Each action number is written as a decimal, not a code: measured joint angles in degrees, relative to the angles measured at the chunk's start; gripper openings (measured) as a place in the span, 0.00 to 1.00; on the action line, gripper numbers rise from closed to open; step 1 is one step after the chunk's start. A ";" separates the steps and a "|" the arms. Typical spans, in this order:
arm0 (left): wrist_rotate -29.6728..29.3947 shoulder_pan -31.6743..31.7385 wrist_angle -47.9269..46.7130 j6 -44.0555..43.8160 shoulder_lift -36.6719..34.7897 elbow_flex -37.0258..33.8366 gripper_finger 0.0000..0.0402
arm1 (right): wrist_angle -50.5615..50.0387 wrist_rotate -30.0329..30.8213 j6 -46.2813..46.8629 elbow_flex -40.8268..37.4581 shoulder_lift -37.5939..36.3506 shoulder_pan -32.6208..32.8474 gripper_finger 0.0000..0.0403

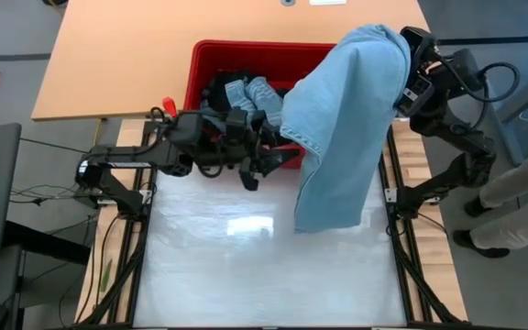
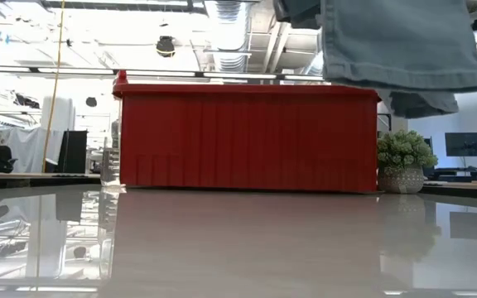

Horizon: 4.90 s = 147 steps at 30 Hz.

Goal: Fold Laundry from Bin
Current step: Fold the light blue pants

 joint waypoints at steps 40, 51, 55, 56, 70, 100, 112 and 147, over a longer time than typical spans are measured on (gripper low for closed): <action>1.25 2.71 1.45 4.70 8.55 16.01 0.09 | -0.92 2.24 0.20 0.07 0.60 -0.94 0.05; 9.60 6.38 0.81 -18.78 8.40 23.15 0.01 | -2.99 6.65 2.06 0.04 -0.73 -2.89 0.05; 9.39 8.82 1.68 -26.08 8.41 23.45 0.01 | -2.35 14.12 4.38 0.00 -0.56 -2.97 0.05; 9.27 9.14 1.52 -26.87 8.41 23.45 0.01 | -2.12 14.44 4.89 0.00 -0.39 -2.84 0.05; 16.29 8.38 3.63 -24.47 8.48 23.45 0.28 | -0.78 15.12 6.45 0.00 -0.16 -3.77 0.05; 21.20 14.46 2.03 -30.31 8.52 23.45 0.46 | -21.92 -4.25 6.78 0.04 -1.98 -12.04 0.05; 21.31 16.15 -14.41 -28.16 8.57 23.50 0.46 | -35.59 -7.67 5.25 0.00 -9.72 -11.98 0.05; 20.03 12.12 -10.13 -30.20 8.92 23.41 0.05 | -34.08 -2.58 0.15 0.04 -7.98 0.46 0.05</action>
